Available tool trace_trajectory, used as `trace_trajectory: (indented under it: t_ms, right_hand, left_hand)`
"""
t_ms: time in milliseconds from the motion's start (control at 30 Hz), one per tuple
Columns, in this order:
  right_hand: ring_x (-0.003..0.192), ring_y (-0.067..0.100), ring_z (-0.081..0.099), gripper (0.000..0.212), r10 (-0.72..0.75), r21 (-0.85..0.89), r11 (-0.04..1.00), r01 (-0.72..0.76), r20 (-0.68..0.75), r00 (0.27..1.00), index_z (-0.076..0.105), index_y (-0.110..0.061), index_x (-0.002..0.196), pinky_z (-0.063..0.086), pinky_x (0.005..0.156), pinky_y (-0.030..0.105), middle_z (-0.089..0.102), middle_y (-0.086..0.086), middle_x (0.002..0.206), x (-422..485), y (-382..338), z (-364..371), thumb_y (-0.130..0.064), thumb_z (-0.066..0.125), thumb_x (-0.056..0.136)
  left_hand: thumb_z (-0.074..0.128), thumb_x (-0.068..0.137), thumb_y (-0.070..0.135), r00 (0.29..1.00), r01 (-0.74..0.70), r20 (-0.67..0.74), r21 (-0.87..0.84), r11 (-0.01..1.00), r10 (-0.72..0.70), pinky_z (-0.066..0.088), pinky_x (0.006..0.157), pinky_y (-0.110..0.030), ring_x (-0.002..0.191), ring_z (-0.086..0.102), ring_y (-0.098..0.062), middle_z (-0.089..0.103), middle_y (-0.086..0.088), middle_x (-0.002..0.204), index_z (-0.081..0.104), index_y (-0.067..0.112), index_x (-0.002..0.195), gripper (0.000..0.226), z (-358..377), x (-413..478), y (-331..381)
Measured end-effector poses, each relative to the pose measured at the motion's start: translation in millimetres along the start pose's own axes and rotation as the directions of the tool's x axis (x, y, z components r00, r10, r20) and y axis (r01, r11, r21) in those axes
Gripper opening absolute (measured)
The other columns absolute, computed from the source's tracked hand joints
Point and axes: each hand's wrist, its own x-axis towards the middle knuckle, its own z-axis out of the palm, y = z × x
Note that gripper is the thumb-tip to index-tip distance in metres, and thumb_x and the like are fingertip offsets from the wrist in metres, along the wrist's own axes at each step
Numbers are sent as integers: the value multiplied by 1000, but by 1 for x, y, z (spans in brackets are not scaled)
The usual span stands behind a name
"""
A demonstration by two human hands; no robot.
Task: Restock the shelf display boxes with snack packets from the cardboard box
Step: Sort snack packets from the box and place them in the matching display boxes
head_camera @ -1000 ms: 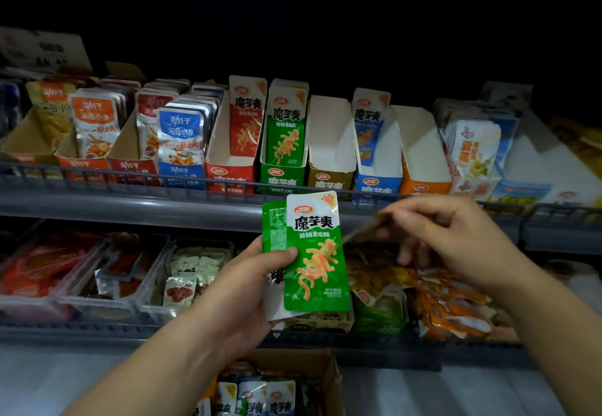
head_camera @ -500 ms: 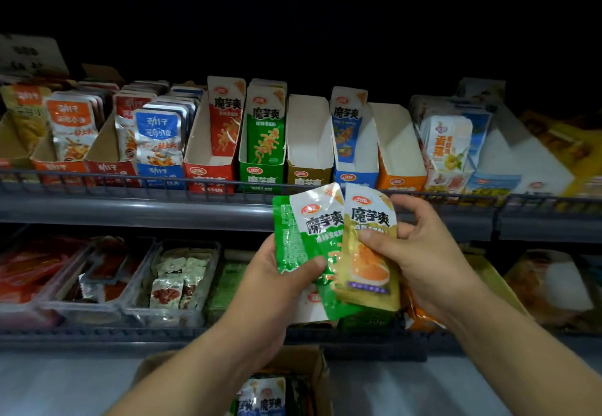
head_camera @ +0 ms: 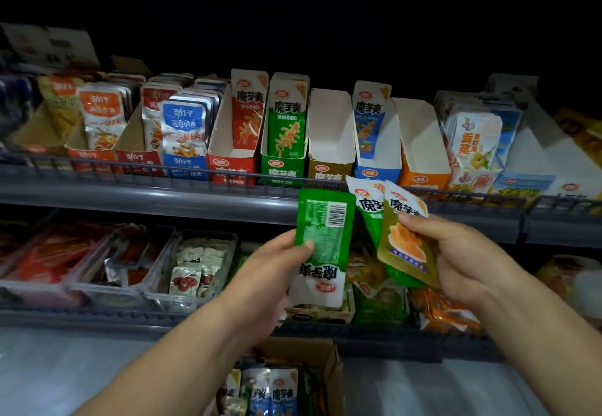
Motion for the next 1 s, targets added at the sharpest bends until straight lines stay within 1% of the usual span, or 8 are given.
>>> trace_trajectory:
  t_ms: [133, 233, 300, 467, 567, 667, 833, 1000]
  right_hand:
    - [74, 29, 75, 41, 99, 37, 994, -101, 54, 994, 68, -5, 117, 63, 73, 45, 76, 16, 90, -1, 8, 14, -18, 64, 78]
    - [103, 40, 70, 43, 138, 48, 989, -141, 60, 989, 64, 0, 123, 53, 93, 62, 71, 24, 113, 0, 12, 20, -13, 62, 82]
    - [117, 43, 63, 44, 180, 33, 983, -183, 78, 981, 63, 2, 125, 51, 95, 64, 62, 28, 130, 0, 14, 21, -12, 60, 83]
    - [114, 50, 63, 50, 278, -52, 960, -274, 108, 954, 58, 3, 132, 44, 102, 65, 63, 30, 126, 0, 19, 18, -13, 59, 85]
    - [111, 50, 64, 46, 274, -15, 961, -276, 153, 949, 58, 4, 131, 56, 87, 61, 63, 32, 126, -2, 20, 23, -15, 55, 88]
    - [109, 49, 66, 46, 276, 11, 959, -283, 189, 942, 58, 4, 130, 59, 76, 58, 62, 34, 126, -2, 20, 28, -15, 54, 89]
    - [115, 47, 63, 46, 275, 8, 960, -280, 160, 948, 61, 5, 128, 55, 85, 62, 63, 30, 126, 2, 20, 27, -13, 56, 86]
    - [122, 39, 61, 51, 271, -82, 961, -264, 94, 958, 64, 1, 127, 57, 92, 46, 66, 24, 127, 8, 27, 26, -17, 64, 79]
  left_hand:
    - [50, 107, 18, 999, -53, -1, 190, 980, 54, 48, 101, -40, 96, 72, 1, 79, 13, 105, 72, 29, 115, 26, -1, -8, 5]
    - [52, 106, 15, 983, -179, 15, 314, 932, 184, 49, 103, -21, 112, 64, 0, 73, 14, 120, 77, 29, 110, 29, -8, -6, 3]
    - [57, 103, 12, 959, -267, 10, 378, 886, 284, 44, 114, -33, 126, 55, -5, 60, 12, 133, 79, 31, 107, 30, -16, 0, -3]
    - [57, 103, 10, 894, -371, 44, 629, 683, 446, 37, 121, -43, 144, 33, -4, 40, 24, 149, 72, 58, 106, 51, -31, 3, -8]
    - [58, 102, 8, 855, -418, 98, 711, 565, 509, 33, 122, -45, 149, 25, -3, 36, 24, 152, 67, 63, 111, 57, -34, 2, -9]
    - [58, 102, 8, 860, -422, 101, 692, 586, 500, 36, 121, -45, 149, 27, -3, 37, 24, 152, 69, 58, 114, 52, -35, 2, -10]
    - [56, 104, 11, 896, -399, 129, 655, 641, 425, 38, 120, -36, 145, 31, 2, 37, 27, 152, 71, 56, 112, 48, -36, -4, -8]
    - [53, 105, 6, 925, -375, 165, 549, 747, 344, 43, 115, -28, 139, 38, 8, 39, 27, 152, 76, 51, 107, 50, -36, -12, -4]
